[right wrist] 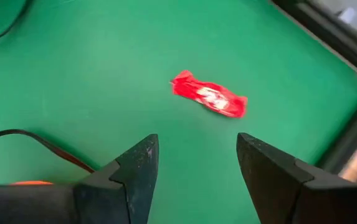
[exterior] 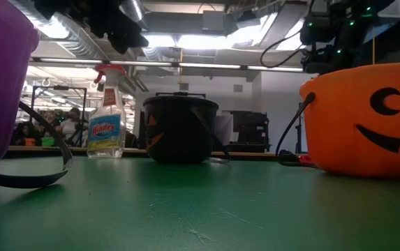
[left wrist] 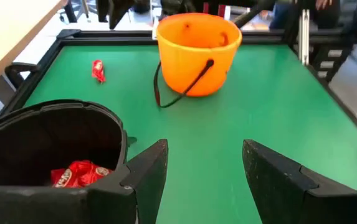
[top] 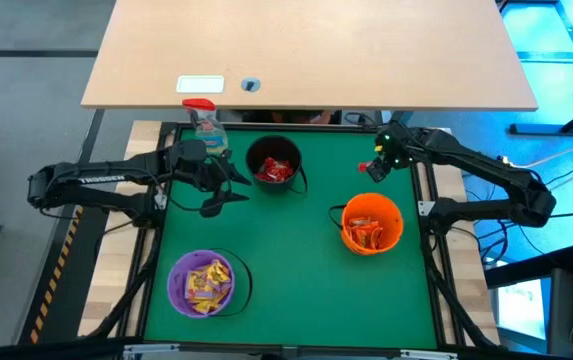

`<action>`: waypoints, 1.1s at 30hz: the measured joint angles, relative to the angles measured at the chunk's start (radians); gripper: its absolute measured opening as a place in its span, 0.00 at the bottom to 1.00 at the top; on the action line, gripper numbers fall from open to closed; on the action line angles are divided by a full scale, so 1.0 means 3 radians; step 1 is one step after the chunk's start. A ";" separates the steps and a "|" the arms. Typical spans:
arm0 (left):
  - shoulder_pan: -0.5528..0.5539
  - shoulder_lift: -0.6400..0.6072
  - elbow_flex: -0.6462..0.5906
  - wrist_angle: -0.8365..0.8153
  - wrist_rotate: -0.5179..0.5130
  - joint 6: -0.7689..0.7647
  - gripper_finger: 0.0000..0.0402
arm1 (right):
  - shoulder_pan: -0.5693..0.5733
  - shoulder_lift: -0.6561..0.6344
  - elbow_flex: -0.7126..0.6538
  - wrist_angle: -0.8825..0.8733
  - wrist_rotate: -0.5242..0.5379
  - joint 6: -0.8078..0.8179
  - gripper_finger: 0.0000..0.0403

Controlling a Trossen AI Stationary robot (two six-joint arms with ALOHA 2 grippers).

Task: Sort candy
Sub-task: Put the red candy into the black bucket

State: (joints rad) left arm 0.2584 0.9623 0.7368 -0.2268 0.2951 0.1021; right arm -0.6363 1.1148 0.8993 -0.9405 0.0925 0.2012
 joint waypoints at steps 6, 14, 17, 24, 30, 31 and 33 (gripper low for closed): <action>0.0040 0.0001 -0.0042 0.0137 0.0033 -0.0074 0.49 | 0.0000 0.0218 0.0000 0.0214 -0.0115 -0.0147 0.54; 0.0040 0.0001 -0.0044 0.0188 0.0037 -0.0141 0.49 | 0.0002 0.0383 0.0001 0.0286 -0.0149 -0.0227 0.54; 0.0040 0.0001 -0.0044 0.0188 0.0036 -0.0144 0.49 | -0.0026 0.0440 0.0001 0.0330 -0.0213 -0.0257 0.54; 0.0040 0.0000 -0.0046 0.0187 0.0034 -0.0163 0.49 | -0.0244 0.0556 0.0001 0.0442 -0.0475 -0.0389 0.54; 0.0038 0.0000 -0.0047 0.0188 0.0033 -0.0243 0.49 | -0.0562 0.0628 0.0001 0.0447 -0.0821 -0.0238 0.54; 0.0038 0.0000 -0.0047 0.0187 0.0034 -0.0243 0.49 | -0.0596 0.0645 0.0001 0.0446 -0.0822 -0.0236 0.54; 0.0038 0.0000 -0.0047 0.0188 0.0017 -0.0243 0.49 | -0.0655 0.0685 0.0001 0.0446 -0.0814 -0.0233 0.54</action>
State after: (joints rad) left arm 0.2699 0.9623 0.7227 -0.1703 0.3001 0.0292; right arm -0.8328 1.3203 0.8997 -0.8066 -0.1518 0.1313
